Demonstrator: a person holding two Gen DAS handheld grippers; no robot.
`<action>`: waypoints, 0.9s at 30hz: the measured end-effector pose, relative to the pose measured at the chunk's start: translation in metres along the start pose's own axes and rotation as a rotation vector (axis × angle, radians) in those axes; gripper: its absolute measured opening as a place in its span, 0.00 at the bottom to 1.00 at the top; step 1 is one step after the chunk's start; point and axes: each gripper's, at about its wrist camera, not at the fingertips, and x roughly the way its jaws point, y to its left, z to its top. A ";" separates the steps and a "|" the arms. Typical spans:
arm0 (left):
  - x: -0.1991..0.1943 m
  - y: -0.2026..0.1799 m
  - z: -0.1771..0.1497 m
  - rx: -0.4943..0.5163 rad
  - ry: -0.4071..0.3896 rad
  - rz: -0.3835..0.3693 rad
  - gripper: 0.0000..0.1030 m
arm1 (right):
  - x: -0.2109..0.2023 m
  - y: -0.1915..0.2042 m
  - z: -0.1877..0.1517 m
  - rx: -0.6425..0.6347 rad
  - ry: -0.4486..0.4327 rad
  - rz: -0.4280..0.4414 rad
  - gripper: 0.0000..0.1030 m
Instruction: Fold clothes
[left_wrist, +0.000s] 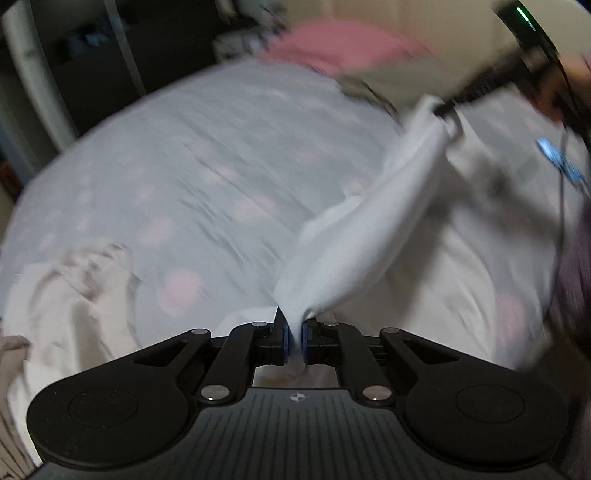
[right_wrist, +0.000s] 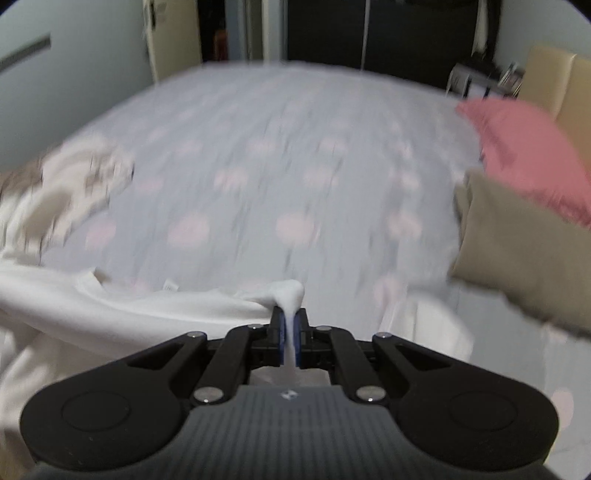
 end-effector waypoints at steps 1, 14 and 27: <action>0.005 -0.008 -0.005 0.028 0.026 -0.030 0.04 | 0.004 0.002 -0.008 -0.013 0.036 0.005 0.05; 0.046 -0.034 -0.044 0.095 0.229 -0.264 0.07 | 0.064 0.010 -0.116 -0.124 0.387 0.030 0.06; 0.009 0.037 0.007 -0.131 0.026 -0.345 0.51 | 0.063 0.012 -0.115 -0.119 0.378 0.044 0.06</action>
